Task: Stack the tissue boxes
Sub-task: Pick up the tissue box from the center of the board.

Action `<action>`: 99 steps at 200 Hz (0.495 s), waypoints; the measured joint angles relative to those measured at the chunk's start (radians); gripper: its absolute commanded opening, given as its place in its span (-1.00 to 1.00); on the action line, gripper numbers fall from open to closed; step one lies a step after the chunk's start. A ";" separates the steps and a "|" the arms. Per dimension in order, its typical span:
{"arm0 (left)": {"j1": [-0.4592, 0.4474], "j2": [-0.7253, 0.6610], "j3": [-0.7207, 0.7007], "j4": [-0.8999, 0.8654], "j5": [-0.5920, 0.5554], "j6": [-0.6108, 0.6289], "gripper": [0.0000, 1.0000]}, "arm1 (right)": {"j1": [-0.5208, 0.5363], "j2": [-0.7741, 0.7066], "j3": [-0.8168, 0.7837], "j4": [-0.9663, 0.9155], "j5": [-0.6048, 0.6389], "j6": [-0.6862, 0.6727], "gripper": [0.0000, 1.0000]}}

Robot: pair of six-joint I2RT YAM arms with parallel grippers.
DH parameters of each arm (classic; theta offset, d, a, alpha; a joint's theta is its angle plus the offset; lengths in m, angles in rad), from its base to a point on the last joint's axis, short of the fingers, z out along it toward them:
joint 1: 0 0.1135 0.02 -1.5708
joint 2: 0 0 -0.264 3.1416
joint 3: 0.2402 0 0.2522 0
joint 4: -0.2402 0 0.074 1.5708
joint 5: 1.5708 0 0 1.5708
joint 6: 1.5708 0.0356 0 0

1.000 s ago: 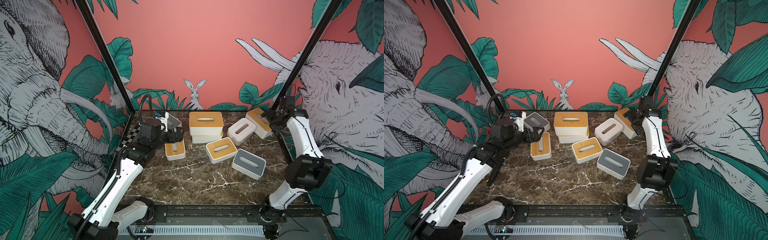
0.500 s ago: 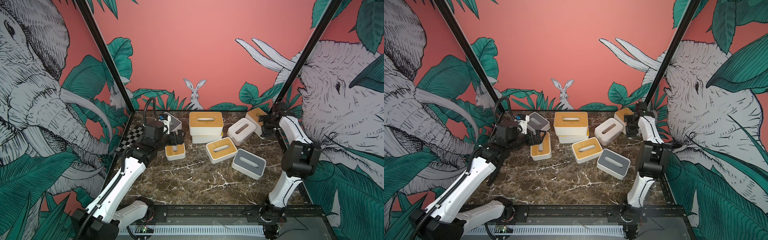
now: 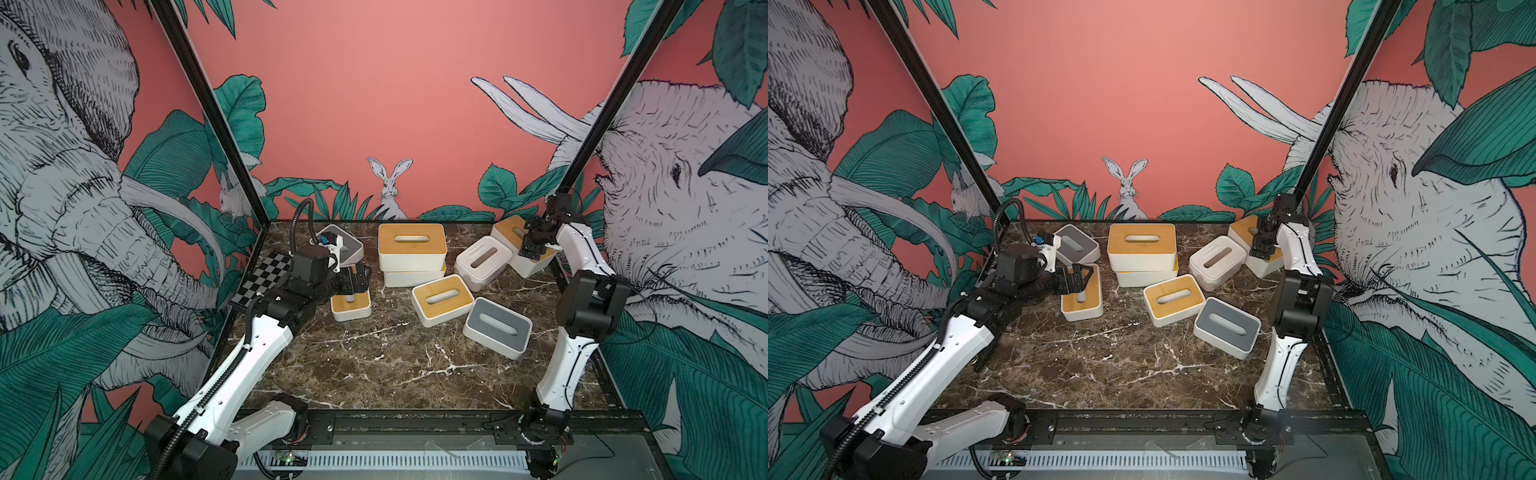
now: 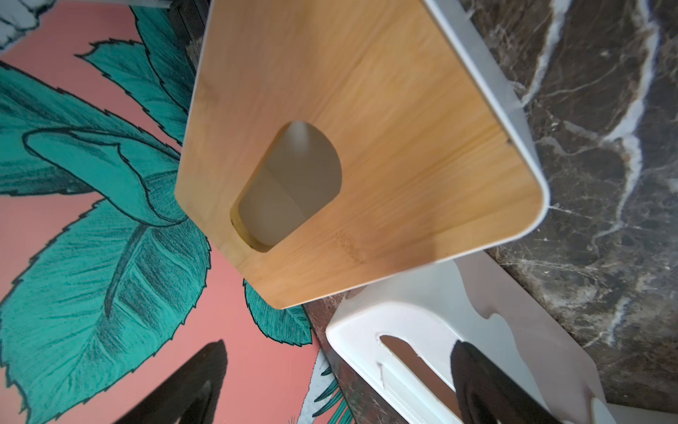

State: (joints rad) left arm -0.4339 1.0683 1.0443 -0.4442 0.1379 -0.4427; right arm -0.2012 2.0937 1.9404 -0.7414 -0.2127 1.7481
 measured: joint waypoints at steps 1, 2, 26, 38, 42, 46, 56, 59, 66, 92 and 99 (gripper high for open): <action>0.000 0.000 0.000 0.000 0.000 0.000 0.99 | 0.000 0.001 0.000 0.000 0.000 0.000 0.90; 0.000 0.000 0.000 0.000 0.000 0.000 0.99 | -0.001 0.003 0.000 0.000 0.000 0.001 0.90; 0.000 0.000 0.000 0.000 0.000 0.000 0.99 | -0.011 0.038 0.013 -0.004 0.000 0.022 0.89; 0.000 0.000 0.000 0.000 0.000 0.000 0.99 | -0.016 0.059 0.021 -0.007 0.000 0.029 0.88; 0.000 0.000 0.000 0.000 0.000 0.000 0.99 | -0.016 0.064 0.022 -0.009 0.000 0.032 0.88; 0.000 0.000 0.000 0.000 0.000 0.000 0.99 | -0.017 0.069 0.024 -0.011 0.001 0.033 0.88; 0.000 0.000 0.000 0.000 0.000 -0.002 0.99 | -0.021 0.080 0.031 -0.019 0.004 0.040 0.88; 0.000 0.000 0.000 0.000 0.000 -0.002 0.99 | -0.022 0.083 0.034 -0.023 0.004 0.042 0.87; 0.000 0.000 0.000 0.000 0.000 -0.002 0.99 | -0.023 0.090 0.044 -0.030 0.004 0.046 0.87; 0.000 0.000 -0.001 0.000 0.000 -0.009 0.99 | -0.030 0.108 0.072 -0.041 0.006 0.060 0.86; 0.000 0.000 -0.002 0.000 0.000 -0.011 0.99 | -0.033 0.109 0.075 -0.042 0.008 0.064 0.86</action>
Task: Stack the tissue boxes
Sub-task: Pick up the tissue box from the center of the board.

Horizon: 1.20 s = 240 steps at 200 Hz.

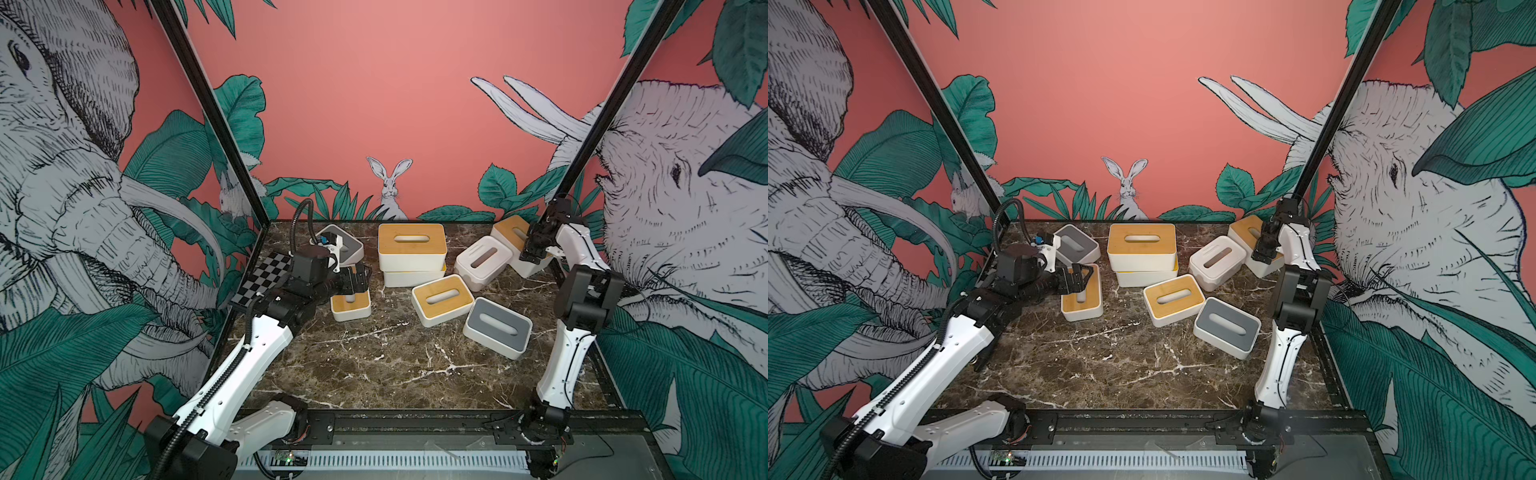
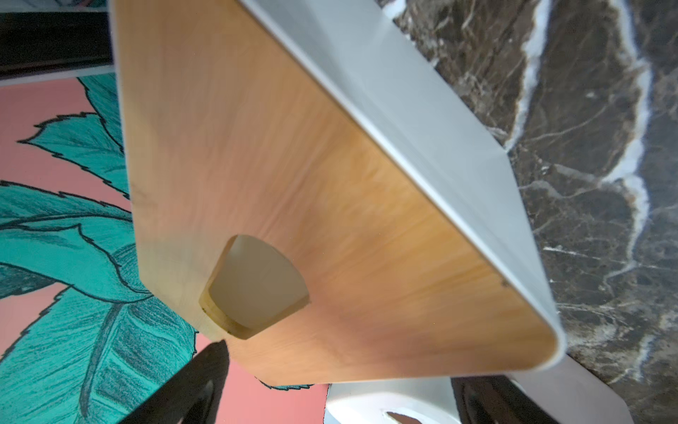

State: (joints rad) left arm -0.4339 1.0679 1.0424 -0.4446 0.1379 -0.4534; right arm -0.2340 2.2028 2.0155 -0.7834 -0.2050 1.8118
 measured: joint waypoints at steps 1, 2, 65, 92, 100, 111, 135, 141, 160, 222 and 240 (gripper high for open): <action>0.000 0.000 0.000 0.000 0.000 0.000 0.99 | 0.000 0.000 0.000 0.000 0.000 0.001 0.86; 0.000 0.000 0.000 0.000 0.000 0.000 0.98 | 0.000 0.000 0.000 0.000 0.000 0.002 0.85; 0.000 -0.003 -0.018 -0.003 0.001 -0.019 0.99 | -0.017 0.023 0.020 -0.018 -0.001 0.037 0.83; 0.000 -0.006 -0.018 -0.007 0.001 -0.021 0.99 | -0.027 0.032 0.019 -0.031 -0.002 0.046 0.81; 0.000 -0.006 -0.018 -0.009 0.001 -0.022 0.99 | -0.031 0.035 0.019 -0.035 -0.004 0.048 0.81; 0.000 -0.007 -0.018 -0.010 0.001 -0.025 0.99 | -0.036 0.040 0.018 -0.042 -0.006 0.048 0.80; 0.000 -0.010 -0.023 -0.010 0.004 -0.031 0.99 | -0.044 0.055 0.018 -0.050 -0.011 0.052 0.80; 0.000 -0.011 -0.026 -0.010 0.004 -0.034 0.99 | -0.045 0.060 0.018 -0.052 -0.012 0.052 0.79; 0.000 -0.016 -0.037 -0.010 0.004 -0.040 0.98 | -0.045 0.069 0.018 -0.050 -0.016 0.050 0.78; 0.000 -0.026 -0.044 -0.011 0.004 -0.051 0.99 | -0.046 0.032 -0.071 0.074 -0.058 0.053 0.13; 0.000 -0.027 -0.044 -0.011 0.004 -0.051 0.99 | -0.047 0.032 -0.069 0.073 -0.061 0.055 0.06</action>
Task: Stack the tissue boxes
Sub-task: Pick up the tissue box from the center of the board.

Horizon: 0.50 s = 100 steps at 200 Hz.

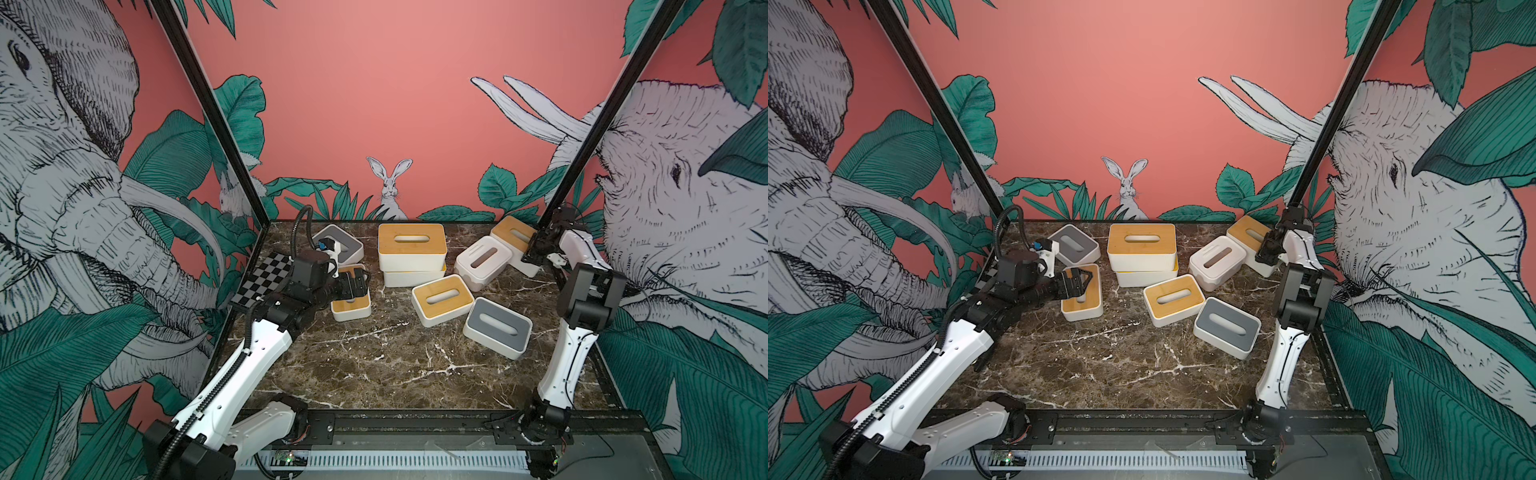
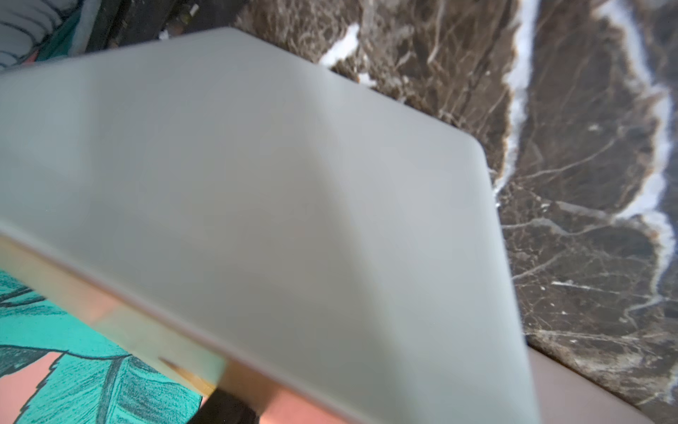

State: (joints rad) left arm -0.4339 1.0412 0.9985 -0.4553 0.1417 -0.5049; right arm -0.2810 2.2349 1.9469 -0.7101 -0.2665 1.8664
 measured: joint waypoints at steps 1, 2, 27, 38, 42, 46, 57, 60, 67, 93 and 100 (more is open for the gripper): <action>0.000 0.000 0.000 0.000 0.000 0.000 0.99 | 0.000 0.000 0.000 0.000 0.000 0.000 0.05; 0.000 0.000 0.000 0.000 0.000 0.000 0.99 | 0.000 0.000 0.000 0.000 0.000 0.000 0.05; 0.000 0.000 0.000 0.001 0.000 -0.001 0.99 | 0.000 -0.002 0.001 0.000 0.000 0.000 -0.05; 0.000 0.000 -0.001 0.001 0.000 -0.002 0.99 | 0.000 -0.003 0.001 0.000 0.000 0.000 -0.12; 0.000 0.000 -0.001 0.001 0.000 -0.003 0.99 | 0.000 -0.003 0.000 0.000 0.000 0.000 -0.15; 0.000 0.000 -0.002 0.001 0.000 -0.004 0.99 | 0.000 -0.004 0.000 0.001 0.001 0.000 -0.17; 0.000 0.000 -0.004 0.002 0.000 -0.004 0.99 | 0.000 -0.008 -0.006 0.005 0.001 0.000 -0.19; 0.000 0.000 -0.005 0.002 0.000 -0.005 0.99 | 0.000 -0.008 -0.007 0.006 0.001 0.000 -0.19; 0.000 0.000 -0.006 0.002 0.000 -0.005 0.99 | 0.000 -0.011 -0.011 0.010 0.001 0.000 -0.20; 0.000 -0.001 -0.007 0.002 0.000 -0.008 0.99 | 0.000 -0.027 -0.033 0.027 0.005 -0.003 -0.28; 0.000 -0.002 -0.008 0.002 0.000 -0.008 0.99 | -0.001 -0.034 -0.043 0.037 0.008 -0.003 -0.30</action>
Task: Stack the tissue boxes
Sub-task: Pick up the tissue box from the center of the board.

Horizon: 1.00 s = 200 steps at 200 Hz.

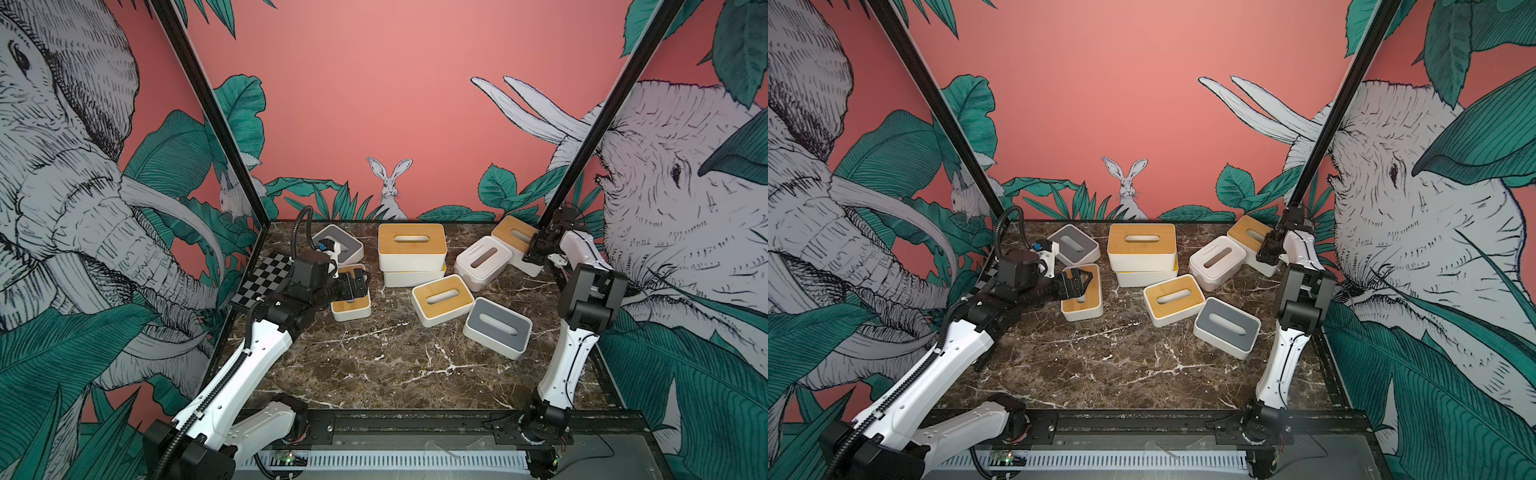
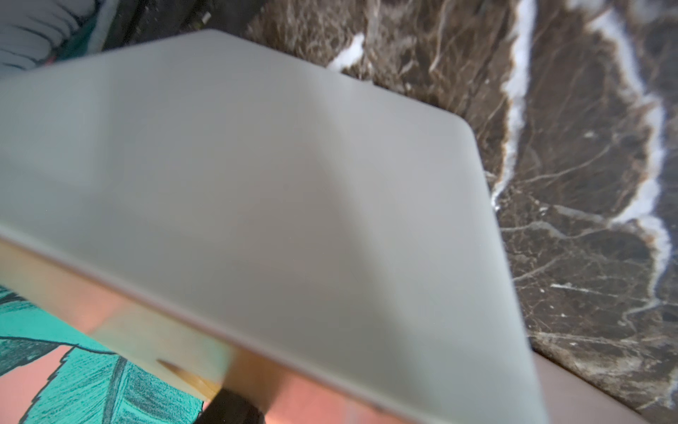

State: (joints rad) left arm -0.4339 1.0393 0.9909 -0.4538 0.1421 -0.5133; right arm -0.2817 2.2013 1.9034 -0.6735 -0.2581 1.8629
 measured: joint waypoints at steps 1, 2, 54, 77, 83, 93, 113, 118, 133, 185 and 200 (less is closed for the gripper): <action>0.000 0.000 0.000 0.000 0.000 0.000 0.99 | 0.000 -0.001 -0.002 0.003 0.001 0.000 -0.30; 0.000 0.000 0.000 0.000 0.000 0.000 0.99 | 0.000 -0.002 -0.003 0.004 0.001 0.000 -0.31; 0.000 -0.007 -0.010 0.003 0.000 -0.003 0.99 | -0.003 -0.043 -0.045 0.050 0.017 -0.016 -0.37; 0.000 -0.008 -0.011 0.003 0.000 -0.005 0.98 | -0.003 -0.073 -0.048 0.059 0.018 -0.030 -0.40; 0.000 -0.008 -0.012 0.003 0.000 -0.006 0.99 | -0.003 -0.082 -0.048 0.064 0.017 -0.034 -0.41; 0.000 -0.008 -0.014 0.004 0.000 -0.008 0.98 | -0.003 -0.095 -0.048 0.073 0.014 -0.037 -0.41; 0.000 -0.008 -0.018 0.005 0.000 -0.011 0.99 | -0.002 -0.123 -0.049 0.087 0.011 -0.048 -0.42; 0.000 -0.008 -0.018 0.006 0.000 -0.011 0.99 | -0.002 -0.131 -0.051 0.090 0.010 -0.052 -0.42; 0.000 -0.008 -0.019 0.010 0.001 -0.011 0.99 | 0.002 -0.156 -0.063 0.095 0.008 -0.063 -0.43; 0.000 -0.008 -0.019 0.012 0.015 -0.015 0.99 | 0.018 -0.265 -0.148 0.098 -0.021 -0.108 -0.44; 0.000 -0.008 -0.020 0.018 0.024 -0.019 0.99 | 0.023 -0.299 -0.182 0.099 -0.037 -0.120 -0.45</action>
State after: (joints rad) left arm -0.4339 1.0317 0.9710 -0.4355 0.1661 -0.5323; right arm -0.2592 1.9018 1.7210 -0.5743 -0.2951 1.7428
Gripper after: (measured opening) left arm 0.994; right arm 0.508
